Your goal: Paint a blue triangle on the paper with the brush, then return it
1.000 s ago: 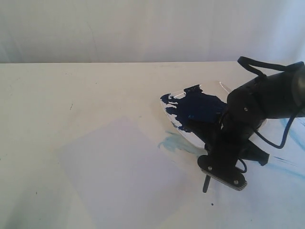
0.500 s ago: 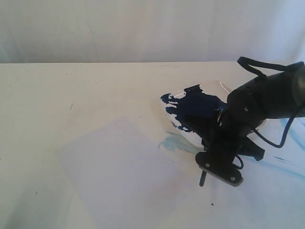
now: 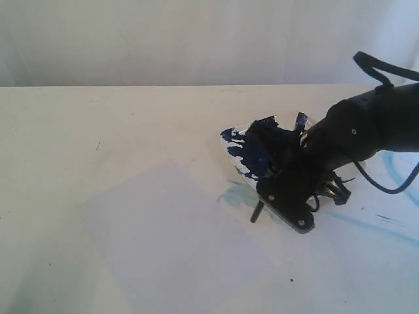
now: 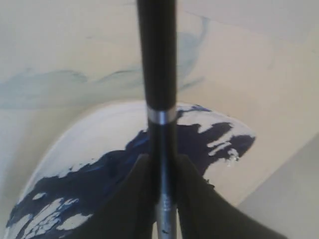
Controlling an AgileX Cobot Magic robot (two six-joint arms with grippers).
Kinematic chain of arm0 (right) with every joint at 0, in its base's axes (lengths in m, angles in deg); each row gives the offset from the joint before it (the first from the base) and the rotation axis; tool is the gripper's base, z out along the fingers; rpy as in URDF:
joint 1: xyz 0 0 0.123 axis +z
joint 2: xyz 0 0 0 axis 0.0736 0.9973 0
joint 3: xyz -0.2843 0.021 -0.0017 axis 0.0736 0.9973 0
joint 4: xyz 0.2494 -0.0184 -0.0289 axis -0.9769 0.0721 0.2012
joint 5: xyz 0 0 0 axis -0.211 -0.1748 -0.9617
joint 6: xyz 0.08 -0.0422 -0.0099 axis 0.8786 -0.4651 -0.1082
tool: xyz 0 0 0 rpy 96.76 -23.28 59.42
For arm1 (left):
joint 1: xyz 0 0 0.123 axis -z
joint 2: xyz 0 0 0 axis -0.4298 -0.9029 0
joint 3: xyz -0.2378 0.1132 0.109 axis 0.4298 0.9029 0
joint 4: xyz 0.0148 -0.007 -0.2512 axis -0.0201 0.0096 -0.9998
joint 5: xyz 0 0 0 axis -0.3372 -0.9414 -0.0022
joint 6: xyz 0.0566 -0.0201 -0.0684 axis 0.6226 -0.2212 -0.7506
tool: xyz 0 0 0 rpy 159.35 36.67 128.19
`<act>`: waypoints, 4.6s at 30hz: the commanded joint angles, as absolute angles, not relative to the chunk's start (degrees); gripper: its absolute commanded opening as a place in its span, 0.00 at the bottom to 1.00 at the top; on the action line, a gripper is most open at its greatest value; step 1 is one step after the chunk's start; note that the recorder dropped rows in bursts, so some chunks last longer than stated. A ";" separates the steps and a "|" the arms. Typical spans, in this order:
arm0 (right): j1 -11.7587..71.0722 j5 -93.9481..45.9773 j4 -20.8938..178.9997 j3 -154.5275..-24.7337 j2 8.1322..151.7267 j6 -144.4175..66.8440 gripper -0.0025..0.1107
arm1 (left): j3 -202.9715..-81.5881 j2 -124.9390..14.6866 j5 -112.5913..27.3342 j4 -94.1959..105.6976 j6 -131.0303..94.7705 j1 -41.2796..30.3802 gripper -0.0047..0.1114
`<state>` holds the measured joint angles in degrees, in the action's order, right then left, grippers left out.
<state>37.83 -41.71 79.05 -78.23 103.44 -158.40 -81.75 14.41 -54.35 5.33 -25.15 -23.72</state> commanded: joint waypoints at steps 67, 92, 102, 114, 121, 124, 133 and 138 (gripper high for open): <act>11.55 -58.68 -15.40 -92.53 110.19 -142.75 0.02 | -81.59 14.69 -54.25 4.93 -25.15 -23.82 0.04; 11.55 -62.75 -15.31 -92.21 104.85 -141.85 0.02 | -81.59 14.69 -54.25 4.93 -25.15 -23.82 0.04; 11.65 -63.01 -15.44 -90.01 102.88 -141.69 0.02 | -81.59 14.69 -54.25 4.93 -25.15 -23.82 0.04; 11.65 -63.90 -10.80 -87.72 96.91 -137.79 0.02 | -81.59 14.69 -52.58 6.07 -25.15 -23.82 0.04; 11.65 -63.52 -11.02 -87.35 96.91 -137.79 0.02 | -81.59 14.69 -42.05 5.75 -25.15 -23.82 0.04; 11.65 -63.62 -11.01 -87.35 96.91 -137.79 0.02 | -81.59 14.69 -37.72 5.75 -25.15 -23.82 0.04; 11.65 -63.49 -11.01 -87.35 96.91 -137.79 0.02 | -81.59 14.69 -16.81 5.75 -50.40 -23.82 0.04; 11.65 -60.33 -11.03 -87.35 96.91 -138.18 0.02 | -81.59 14.69 -3.87 5.30 -52.04 -23.82 0.04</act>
<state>11.86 -62.74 -10.62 -87.48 97.41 -138.08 -81.75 14.50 -11.11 5.75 -50.33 -23.72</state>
